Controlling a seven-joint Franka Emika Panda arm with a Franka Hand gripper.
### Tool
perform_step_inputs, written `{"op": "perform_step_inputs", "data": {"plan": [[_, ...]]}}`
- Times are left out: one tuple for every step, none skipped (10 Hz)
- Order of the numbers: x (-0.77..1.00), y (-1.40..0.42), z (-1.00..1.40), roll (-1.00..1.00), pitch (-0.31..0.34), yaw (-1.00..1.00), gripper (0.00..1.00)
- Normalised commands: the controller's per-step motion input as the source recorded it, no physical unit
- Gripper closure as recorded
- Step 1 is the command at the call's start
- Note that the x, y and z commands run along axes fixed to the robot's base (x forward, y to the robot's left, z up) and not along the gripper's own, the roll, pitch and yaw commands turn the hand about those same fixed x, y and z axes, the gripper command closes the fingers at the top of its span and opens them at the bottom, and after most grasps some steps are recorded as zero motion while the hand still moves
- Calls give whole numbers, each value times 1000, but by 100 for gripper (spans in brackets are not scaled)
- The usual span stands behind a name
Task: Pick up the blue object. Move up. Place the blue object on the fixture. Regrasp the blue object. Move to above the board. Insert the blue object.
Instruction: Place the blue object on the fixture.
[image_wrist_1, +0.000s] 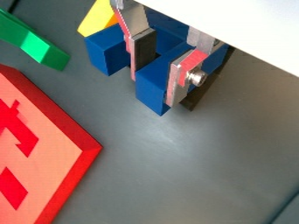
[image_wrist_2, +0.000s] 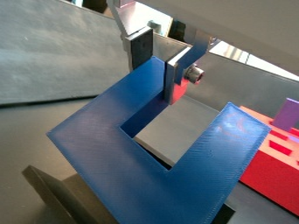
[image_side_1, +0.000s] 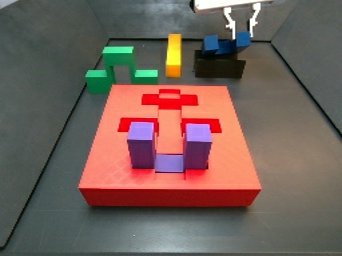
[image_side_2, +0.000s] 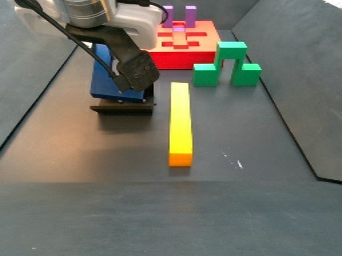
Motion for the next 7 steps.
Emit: {"op": "perform_step_inputs", "data": {"plan": [[143,-83,-34,0,463,-340,100],[140,-57,-66,0,409,-326,100],[143,-54,-260,0,234,-246,100],[100,0,-329,0,0,-137,100],[74,46,-283,-154,-83,-54,100],[0,94,-129,-123,-20,-14,100],[0,86,0,0,0,0,100]]}}
